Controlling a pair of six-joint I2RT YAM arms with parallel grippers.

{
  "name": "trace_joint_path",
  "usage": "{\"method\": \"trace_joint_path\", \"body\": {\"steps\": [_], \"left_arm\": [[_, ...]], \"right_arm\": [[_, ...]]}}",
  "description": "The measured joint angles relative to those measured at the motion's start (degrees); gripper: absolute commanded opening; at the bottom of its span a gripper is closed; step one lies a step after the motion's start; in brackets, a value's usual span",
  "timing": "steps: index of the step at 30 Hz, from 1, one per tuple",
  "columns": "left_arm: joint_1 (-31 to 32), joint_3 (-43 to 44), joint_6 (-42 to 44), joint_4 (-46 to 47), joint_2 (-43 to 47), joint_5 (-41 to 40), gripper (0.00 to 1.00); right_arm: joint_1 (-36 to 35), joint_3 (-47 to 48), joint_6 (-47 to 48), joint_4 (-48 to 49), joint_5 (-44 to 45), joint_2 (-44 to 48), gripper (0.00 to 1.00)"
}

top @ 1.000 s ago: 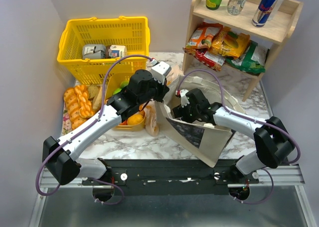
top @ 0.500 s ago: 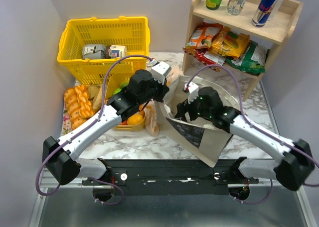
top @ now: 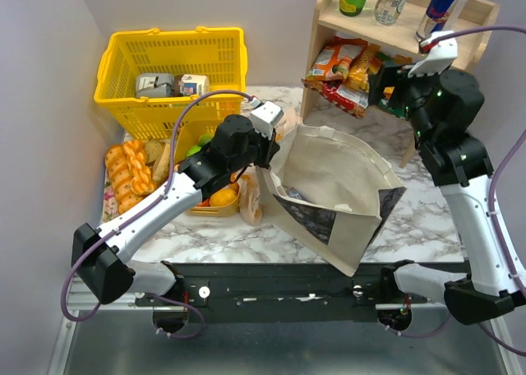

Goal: Place the mixed food into the grocery bags and tie them

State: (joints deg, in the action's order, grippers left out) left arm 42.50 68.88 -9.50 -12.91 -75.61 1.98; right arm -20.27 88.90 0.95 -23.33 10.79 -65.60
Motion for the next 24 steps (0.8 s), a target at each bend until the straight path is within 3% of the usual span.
{"method": "trace_joint_path", "body": {"steps": [7, 13, 24], "left_arm": [[0.00, 0.02, -0.02, -0.02, -0.07, 0.02, 0.00], [0.00, 0.55, -0.15, -0.31, -0.48, 0.37, 0.00], [0.00, 0.81, -0.13, -0.35, -1.03, 0.37, 0.00]], "right_arm": [[12.83, 13.44, 0.17, -3.43, 0.28, -8.61, 0.93], [23.17, 22.03, -0.11, -4.22, -4.63, -16.96, 0.92], [25.00, 30.58, 0.13, -3.43, -11.76, -28.74, 0.91]]}}
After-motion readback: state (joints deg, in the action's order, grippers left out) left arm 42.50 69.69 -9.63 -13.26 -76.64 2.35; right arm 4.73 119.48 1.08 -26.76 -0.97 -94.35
